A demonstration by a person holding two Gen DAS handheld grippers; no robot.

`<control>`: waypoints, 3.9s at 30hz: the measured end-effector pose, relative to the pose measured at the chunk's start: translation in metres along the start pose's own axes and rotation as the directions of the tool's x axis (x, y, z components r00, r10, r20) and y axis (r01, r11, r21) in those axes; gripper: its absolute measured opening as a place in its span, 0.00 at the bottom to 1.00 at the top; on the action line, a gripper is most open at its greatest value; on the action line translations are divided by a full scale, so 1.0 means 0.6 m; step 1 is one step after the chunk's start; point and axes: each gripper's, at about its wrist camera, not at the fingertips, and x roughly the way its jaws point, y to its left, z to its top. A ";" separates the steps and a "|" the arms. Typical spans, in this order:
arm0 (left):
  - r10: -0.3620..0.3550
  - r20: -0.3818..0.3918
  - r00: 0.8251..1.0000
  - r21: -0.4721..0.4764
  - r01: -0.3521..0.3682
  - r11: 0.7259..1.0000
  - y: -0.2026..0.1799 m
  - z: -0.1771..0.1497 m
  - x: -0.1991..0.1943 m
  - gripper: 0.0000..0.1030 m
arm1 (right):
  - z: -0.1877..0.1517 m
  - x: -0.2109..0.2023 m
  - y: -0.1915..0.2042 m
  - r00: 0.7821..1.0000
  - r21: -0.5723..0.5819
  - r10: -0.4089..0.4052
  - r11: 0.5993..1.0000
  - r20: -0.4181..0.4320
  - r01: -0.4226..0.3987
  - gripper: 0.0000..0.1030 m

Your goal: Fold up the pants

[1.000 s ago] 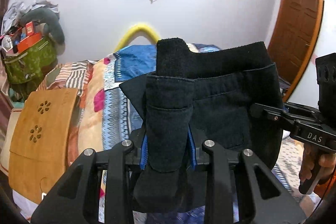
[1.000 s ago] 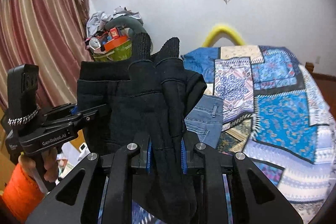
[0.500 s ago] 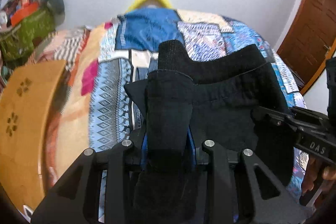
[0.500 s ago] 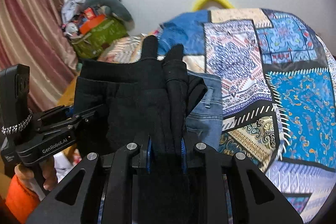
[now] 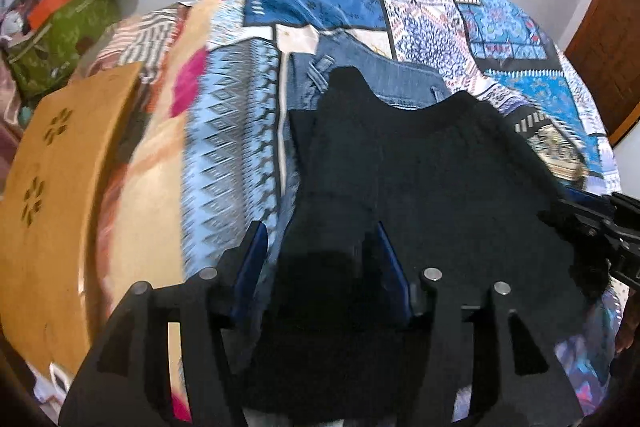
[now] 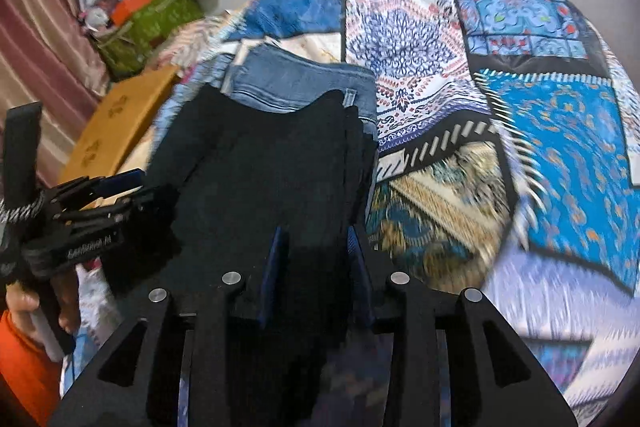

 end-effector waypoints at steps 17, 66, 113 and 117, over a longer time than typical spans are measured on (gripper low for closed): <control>-0.030 0.556 0.831 0.073 -0.013 0.997 -0.111 -0.161 -0.593 0.53 | -0.140 -0.549 0.162 0.819 -0.169 0.116 0.985 0.562 -0.024 0.30; -0.034 0.767 0.640 0.052 -0.009 0.999 -0.175 -0.427 -0.843 1.00 | -0.353 -0.709 0.260 0.646 -0.115 0.003 0.985 0.764 0.131 1.00; -0.047 0.754 0.656 0.069 -0.008 0.998 -0.178 -0.421 -0.818 1.00 | -0.355 -0.713 0.251 0.662 -0.089 -0.028 0.986 0.749 0.142 1.00; -0.063 0.748 0.660 0.083 0.002 0.997 -0.177 -0.421 -0.815 1.00 | -0.355 -0.712 0.252 0.663 -0.089 -0.028 0.986 0.748 0.143 1.00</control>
